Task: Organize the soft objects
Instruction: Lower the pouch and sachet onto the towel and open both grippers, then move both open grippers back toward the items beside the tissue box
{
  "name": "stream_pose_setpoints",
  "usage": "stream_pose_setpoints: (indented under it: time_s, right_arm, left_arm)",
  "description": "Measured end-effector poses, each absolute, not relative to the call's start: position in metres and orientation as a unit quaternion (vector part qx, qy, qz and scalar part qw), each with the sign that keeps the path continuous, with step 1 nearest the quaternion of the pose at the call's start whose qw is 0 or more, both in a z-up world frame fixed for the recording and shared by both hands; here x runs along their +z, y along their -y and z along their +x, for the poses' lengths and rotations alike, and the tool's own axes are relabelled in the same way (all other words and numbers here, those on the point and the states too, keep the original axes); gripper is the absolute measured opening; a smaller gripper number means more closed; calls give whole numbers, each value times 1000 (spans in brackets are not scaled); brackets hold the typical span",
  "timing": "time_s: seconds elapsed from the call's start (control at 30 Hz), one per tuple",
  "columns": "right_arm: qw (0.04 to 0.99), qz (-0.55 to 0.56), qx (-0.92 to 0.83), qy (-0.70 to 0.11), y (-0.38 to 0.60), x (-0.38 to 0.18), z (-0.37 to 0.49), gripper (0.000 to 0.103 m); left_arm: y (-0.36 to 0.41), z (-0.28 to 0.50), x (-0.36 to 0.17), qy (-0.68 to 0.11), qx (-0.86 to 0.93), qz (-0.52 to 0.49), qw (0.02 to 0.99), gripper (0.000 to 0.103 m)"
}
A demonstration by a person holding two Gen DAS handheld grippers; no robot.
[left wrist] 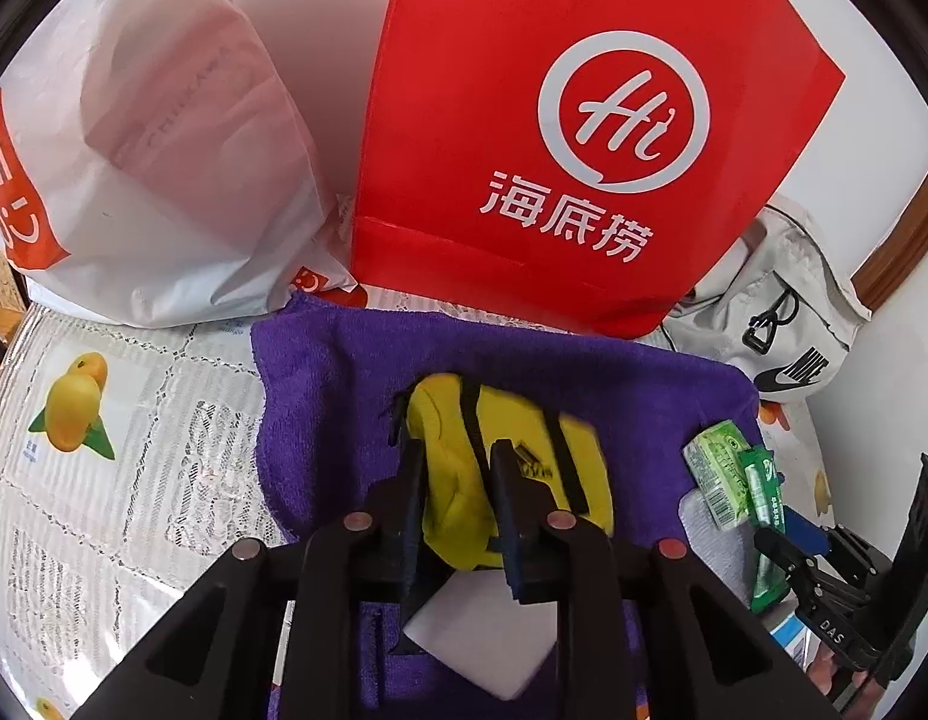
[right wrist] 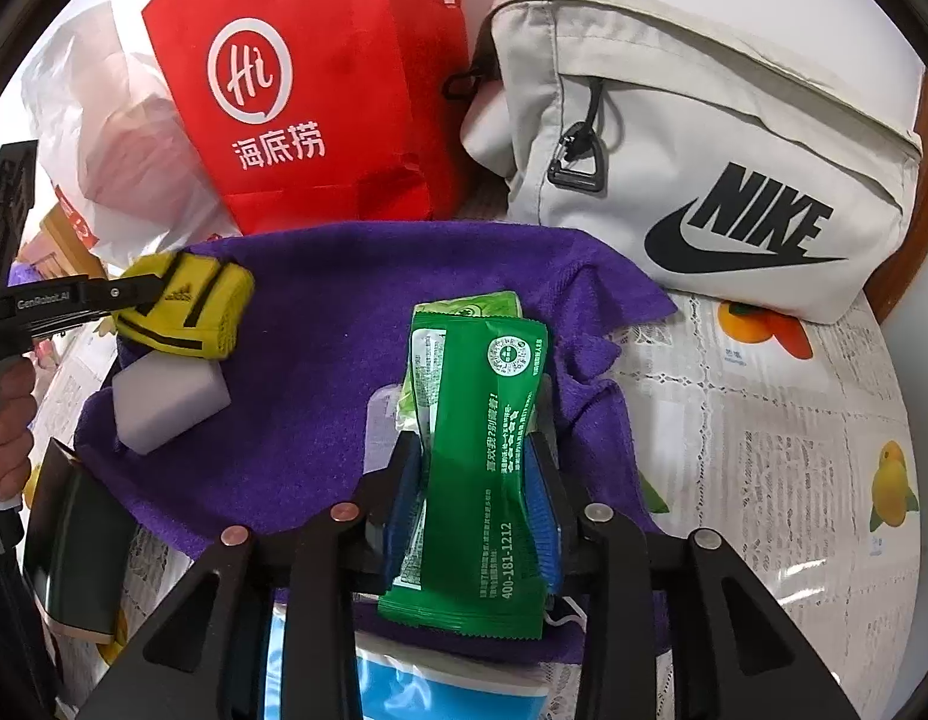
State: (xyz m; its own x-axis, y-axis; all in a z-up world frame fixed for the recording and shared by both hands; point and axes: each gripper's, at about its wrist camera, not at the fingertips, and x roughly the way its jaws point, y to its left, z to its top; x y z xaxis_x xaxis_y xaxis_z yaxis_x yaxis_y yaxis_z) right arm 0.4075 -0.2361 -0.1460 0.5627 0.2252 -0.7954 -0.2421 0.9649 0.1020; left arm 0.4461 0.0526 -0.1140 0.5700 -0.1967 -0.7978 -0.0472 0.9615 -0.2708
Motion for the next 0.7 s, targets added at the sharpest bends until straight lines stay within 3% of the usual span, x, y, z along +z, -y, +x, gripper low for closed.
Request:
stream_pose_setpoints:
  time_s: [0.1, 0.27, 0.7]
  right_arm:
    - [887, -10, 138, -441, 236, -142, 404, 56]
    - [897, -18, 133, -421, 234, -129, 396, 66]
    - [919, -7, 127, -372, 242, -92, 309, 68]
  left_arm:
    - [-54, 444, -113, -462, -38, -128, 877, 38]
    - [-60, 432, -101, -453, -32, -123, 882, 42]
    - [-67, 343, -62, -414, -32, -121, 902, 47]
